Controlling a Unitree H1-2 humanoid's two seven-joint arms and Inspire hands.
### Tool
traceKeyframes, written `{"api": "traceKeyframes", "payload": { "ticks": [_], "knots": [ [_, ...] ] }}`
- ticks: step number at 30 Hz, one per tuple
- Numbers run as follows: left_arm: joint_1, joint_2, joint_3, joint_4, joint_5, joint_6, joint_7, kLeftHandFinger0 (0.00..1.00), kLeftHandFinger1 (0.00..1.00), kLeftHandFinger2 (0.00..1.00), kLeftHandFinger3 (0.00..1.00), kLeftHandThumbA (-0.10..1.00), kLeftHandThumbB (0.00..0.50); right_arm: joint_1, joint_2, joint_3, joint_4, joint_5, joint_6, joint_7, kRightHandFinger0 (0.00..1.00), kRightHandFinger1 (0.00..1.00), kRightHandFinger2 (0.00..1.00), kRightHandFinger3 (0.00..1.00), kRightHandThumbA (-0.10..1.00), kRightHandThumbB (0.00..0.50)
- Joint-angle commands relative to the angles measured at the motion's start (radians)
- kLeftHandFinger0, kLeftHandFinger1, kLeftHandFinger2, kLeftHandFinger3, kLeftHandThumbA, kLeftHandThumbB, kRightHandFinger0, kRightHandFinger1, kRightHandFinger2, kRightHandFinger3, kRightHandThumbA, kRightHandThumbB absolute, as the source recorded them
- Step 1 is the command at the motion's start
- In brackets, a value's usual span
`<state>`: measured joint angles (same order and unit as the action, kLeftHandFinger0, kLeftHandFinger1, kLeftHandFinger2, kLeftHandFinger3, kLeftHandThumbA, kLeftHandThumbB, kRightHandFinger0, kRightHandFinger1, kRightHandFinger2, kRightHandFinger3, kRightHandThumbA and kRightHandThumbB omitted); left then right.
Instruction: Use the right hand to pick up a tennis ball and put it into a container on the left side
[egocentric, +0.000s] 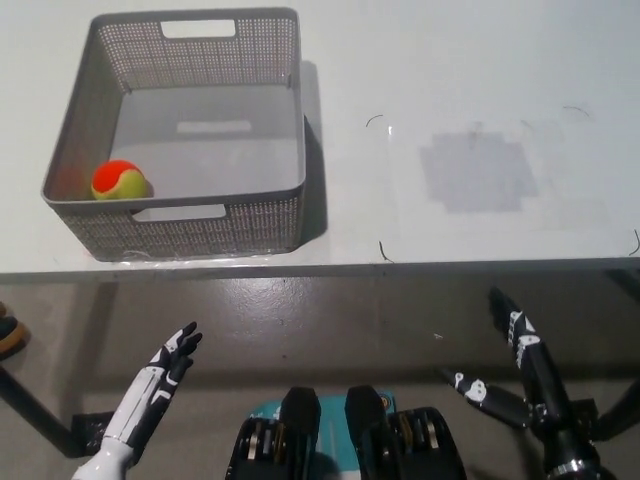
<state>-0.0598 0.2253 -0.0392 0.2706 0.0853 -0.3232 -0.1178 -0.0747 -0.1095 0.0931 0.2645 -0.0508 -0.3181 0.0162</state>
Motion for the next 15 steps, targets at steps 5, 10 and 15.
{"api": "traceKeyframes", "payload": {
  "ticks": [5,10,15],
  "knots": [
    [0.010,-0.042,0.061,-0.023,-0.034,-0.065,0.052,1.00,1.00,1.00,1.00,0.99,0.167,-0.023,-0.003,0.015,0.036,0.078,-0.062,0.105,1.00,1.00,1.00,1.00,1.00,0.219],
    [0.023,-0.059,0.080,-0.028,-0.032,-0.069,0.061,1.00,1.00,1.00,1.00,0.99,0.152,-0.037,-0.001,0.011,0.054,0.067,-0.061,0.107,1.00,1.00,1.00,1.00,1.00,0.247],
    [0.026,-0.063,0.086,-0.022,-0.031,-0.073,0.055,1.00,1.00,1.00,1.00,1.00,0.154,-0.039,-0.002,0.006,0.062,0.076,-0.054,0.123,1.00,1.00,1.00,1.00,1.00,0.239]
  ]
}}
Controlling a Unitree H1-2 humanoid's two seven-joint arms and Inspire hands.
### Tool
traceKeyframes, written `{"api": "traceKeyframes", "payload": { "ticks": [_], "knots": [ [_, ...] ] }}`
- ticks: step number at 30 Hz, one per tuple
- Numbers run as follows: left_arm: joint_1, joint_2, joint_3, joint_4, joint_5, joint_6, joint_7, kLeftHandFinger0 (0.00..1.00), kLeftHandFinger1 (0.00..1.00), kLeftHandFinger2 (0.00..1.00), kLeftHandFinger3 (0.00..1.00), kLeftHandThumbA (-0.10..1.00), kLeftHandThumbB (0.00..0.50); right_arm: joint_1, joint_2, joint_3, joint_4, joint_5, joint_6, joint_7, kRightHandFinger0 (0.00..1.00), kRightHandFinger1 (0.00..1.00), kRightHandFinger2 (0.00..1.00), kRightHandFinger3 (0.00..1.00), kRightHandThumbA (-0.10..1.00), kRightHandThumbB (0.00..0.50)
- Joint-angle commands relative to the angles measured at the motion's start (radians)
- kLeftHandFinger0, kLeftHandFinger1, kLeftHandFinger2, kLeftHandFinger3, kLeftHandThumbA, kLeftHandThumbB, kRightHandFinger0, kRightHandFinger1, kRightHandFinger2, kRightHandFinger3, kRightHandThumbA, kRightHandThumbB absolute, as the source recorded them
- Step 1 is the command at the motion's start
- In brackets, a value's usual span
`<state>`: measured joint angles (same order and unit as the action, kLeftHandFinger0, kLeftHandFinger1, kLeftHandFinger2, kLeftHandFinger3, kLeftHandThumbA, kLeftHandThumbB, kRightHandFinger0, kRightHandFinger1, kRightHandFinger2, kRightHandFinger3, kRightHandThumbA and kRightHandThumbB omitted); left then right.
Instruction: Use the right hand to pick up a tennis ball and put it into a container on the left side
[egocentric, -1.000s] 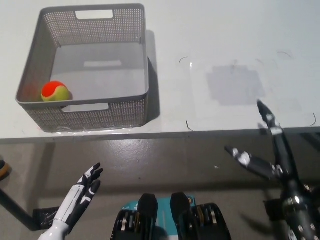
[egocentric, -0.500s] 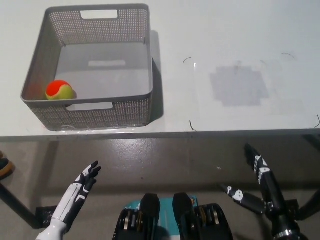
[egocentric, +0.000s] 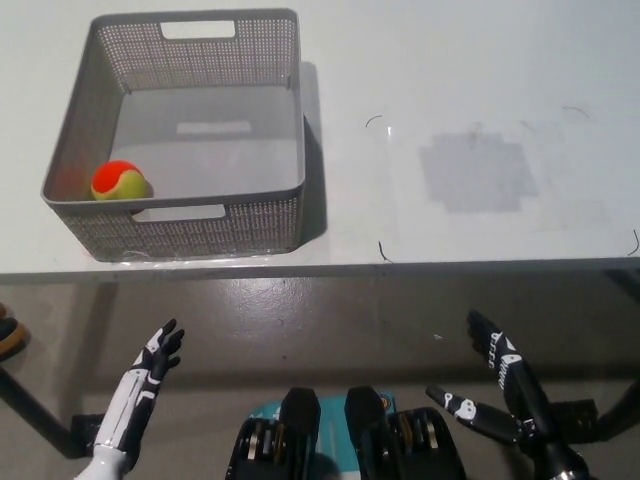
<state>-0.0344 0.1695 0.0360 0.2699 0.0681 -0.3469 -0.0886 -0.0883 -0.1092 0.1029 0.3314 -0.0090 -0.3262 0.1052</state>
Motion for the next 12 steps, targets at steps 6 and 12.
{"api": "traceKeyframes", "payload": {
  "ticks": [6,12],
  "knots": [
    [0.003,-0.009,0.009,-0.018,-0.007,-0.057,0.028,1.00,1.00,1.00,1.00,0.99,0.141,-0.026,0.000,-0.011,-0.001,0.039,-0.045,0.042,1.00,1.00,1.00,1.00,1.00,0.230],
    [0.021,-0.009,0.005,-0.012,-0.001,-0.065,0.028,1.00,1.00,1.00,1.00,0.98,0.143,-0.008,-0.002,-0.009,-0.002,0.029,-0.053,0.044,1.00,1.00,1.00,1.00,1.00,0.232]
  ]
}}
